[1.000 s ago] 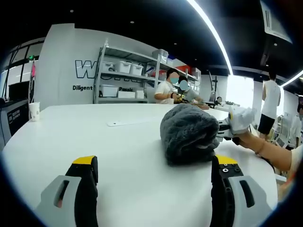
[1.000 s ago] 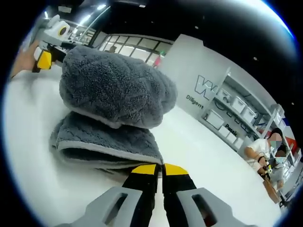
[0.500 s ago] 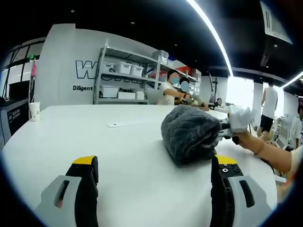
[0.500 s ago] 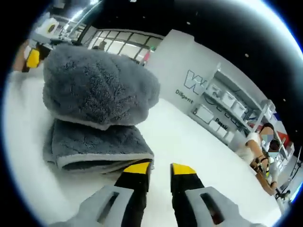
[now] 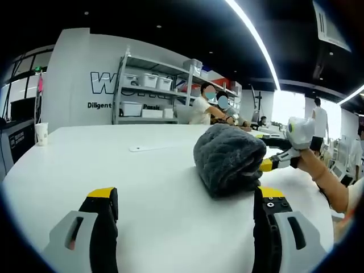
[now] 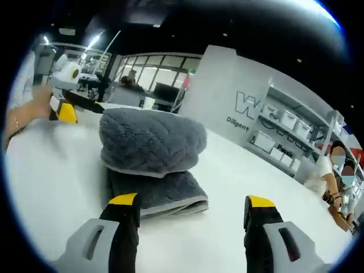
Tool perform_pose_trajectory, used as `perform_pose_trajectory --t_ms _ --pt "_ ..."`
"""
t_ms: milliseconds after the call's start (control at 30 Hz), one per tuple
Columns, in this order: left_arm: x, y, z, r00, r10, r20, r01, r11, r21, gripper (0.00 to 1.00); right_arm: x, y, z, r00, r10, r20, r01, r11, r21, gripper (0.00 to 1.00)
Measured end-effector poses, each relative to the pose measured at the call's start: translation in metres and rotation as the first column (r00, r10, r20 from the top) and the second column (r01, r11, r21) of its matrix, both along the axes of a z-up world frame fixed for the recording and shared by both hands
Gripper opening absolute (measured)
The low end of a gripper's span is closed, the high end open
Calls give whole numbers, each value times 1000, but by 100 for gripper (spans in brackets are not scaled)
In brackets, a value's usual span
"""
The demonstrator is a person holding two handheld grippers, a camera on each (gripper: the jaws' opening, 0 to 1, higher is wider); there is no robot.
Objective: Open the folded towel by lifting each exposed corner and separating the folded layers until the towel lies flat within the target outline without major curled edges
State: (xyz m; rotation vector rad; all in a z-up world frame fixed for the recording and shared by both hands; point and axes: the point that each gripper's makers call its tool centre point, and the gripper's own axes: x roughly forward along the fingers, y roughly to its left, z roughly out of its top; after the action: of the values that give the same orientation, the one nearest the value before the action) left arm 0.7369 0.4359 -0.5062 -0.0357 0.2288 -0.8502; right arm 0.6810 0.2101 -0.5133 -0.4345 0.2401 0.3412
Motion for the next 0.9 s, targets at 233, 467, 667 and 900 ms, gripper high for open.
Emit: perform_pose_trajectory --t_ms 233,467,667,900 --pt "0 0 -1 1000 2 1 -2 1000 6 98 -5 24 -6 995 95 -28 -95 995 20 97" --pt "0 0 -1 1000 -1 -2 1 1000 10 99 -13 59 -10 980 199 -24 -200 979 -37 91" --pt "0 2 -1 1000 5 -3 -5 1000 7 99 -4 66 -24 972 226 -60 -232 964 -132 79" --pt "1 3 4 1000 7 8 -7 1000 -5 99 8 69 -16 971 239 -24 -240 967 -85 53"
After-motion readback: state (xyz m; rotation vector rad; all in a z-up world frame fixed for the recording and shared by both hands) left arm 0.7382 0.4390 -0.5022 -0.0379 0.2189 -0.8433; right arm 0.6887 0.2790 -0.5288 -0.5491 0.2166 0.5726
